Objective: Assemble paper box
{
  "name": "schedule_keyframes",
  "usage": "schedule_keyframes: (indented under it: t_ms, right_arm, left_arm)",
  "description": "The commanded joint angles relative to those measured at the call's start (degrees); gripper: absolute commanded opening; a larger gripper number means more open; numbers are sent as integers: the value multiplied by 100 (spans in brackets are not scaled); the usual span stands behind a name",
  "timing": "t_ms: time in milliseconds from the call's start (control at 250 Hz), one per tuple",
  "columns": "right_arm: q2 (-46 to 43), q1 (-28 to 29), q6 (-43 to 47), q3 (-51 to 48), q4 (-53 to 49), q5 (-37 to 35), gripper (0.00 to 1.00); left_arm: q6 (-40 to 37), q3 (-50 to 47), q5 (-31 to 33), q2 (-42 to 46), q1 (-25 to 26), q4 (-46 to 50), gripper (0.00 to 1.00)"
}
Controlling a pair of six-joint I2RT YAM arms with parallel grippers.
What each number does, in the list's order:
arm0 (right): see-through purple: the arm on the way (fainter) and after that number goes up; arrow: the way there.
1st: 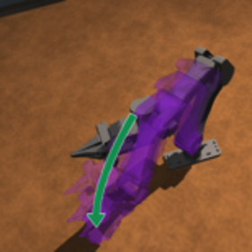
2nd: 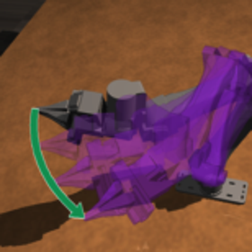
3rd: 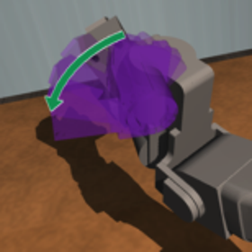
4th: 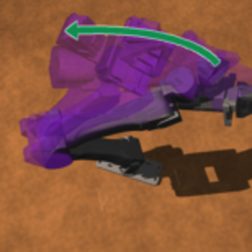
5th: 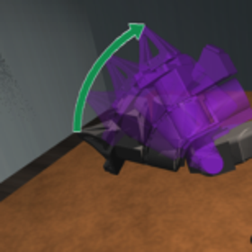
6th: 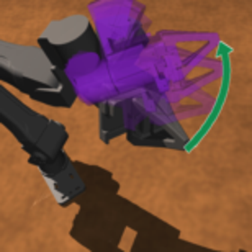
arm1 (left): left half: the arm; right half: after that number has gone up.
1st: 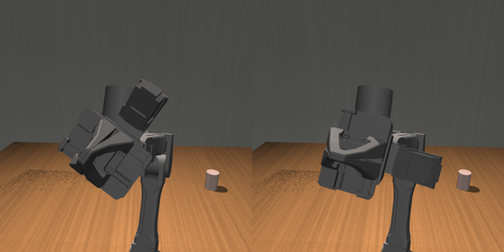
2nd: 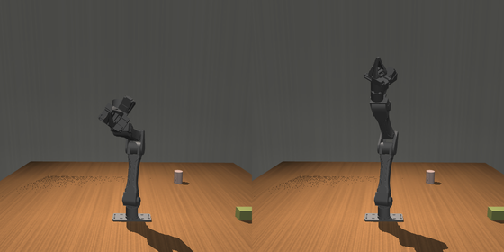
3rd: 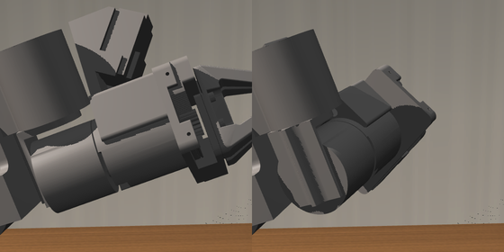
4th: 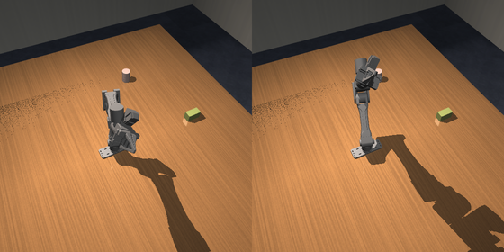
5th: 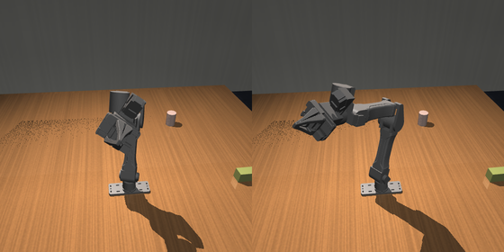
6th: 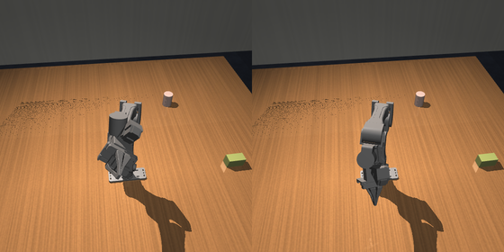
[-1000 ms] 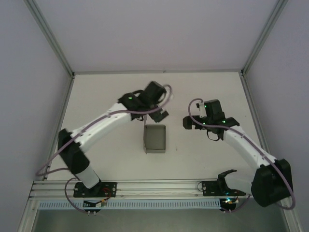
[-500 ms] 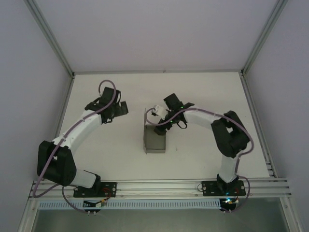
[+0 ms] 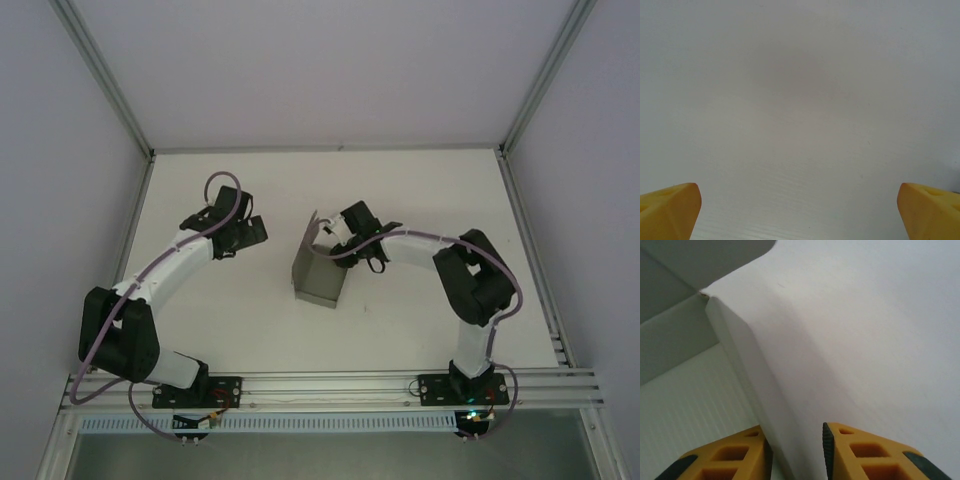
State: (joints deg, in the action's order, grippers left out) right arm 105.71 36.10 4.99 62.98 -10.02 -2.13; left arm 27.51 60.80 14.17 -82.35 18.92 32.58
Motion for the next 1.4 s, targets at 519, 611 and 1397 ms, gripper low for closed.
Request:
schedule_keyframes:
  t_ms: [519,611,1397]
  right_arm:
    - [-966,692,-5842,-632,-2157,-1850,32]
    - [-1238,699,-5754,-552,-2316,-2019,42]
    - [-1762,-925,1671,351,-1455,371,86]
  left_arm:
    - [-205,159,-460,-420,-19,-589,100]
    - [-544,71,-675,-184,-10,-853,100]
    - [-4682,1742,-3150,-1499,1205,143,78]
